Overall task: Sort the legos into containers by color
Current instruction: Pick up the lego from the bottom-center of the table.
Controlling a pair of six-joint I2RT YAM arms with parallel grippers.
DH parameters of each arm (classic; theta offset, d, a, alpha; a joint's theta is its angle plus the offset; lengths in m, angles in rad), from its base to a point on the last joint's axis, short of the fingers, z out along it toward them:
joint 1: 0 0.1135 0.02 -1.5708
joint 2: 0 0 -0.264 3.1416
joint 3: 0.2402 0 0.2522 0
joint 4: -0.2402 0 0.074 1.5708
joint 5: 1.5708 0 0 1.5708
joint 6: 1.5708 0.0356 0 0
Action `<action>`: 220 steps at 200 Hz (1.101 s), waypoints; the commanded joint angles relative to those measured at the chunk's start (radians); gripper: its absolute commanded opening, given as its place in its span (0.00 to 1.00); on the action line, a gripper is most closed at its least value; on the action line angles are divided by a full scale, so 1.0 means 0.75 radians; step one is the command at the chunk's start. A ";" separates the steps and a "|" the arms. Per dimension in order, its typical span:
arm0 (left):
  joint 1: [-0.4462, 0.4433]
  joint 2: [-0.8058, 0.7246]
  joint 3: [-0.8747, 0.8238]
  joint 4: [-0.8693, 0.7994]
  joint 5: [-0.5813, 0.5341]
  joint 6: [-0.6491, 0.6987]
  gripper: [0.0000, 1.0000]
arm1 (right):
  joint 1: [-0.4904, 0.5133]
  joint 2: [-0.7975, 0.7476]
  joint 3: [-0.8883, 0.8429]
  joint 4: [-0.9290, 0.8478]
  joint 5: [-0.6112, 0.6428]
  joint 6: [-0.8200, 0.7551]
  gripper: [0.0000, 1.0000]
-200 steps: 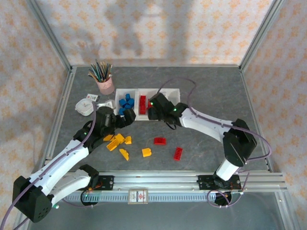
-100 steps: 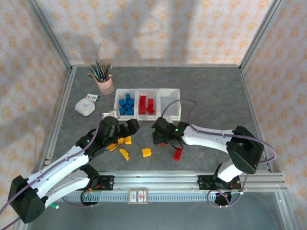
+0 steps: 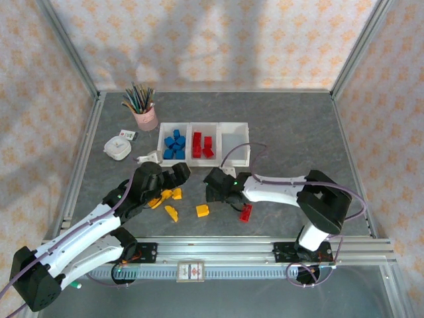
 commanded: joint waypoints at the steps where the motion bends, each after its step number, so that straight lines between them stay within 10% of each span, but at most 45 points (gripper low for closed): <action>1: -0.011 -0.011 -0.020 -0.027 -0.042 0.002 0.99 | 0.012 0.047 0.046 -0.013 0.058 0.059 0.93; 220: 0.011 -0.079 0.057 -0.129 -0.128 0.047 0.99 | -0.013 0.031 0.226 -0.084 0.178 -0.055 0.61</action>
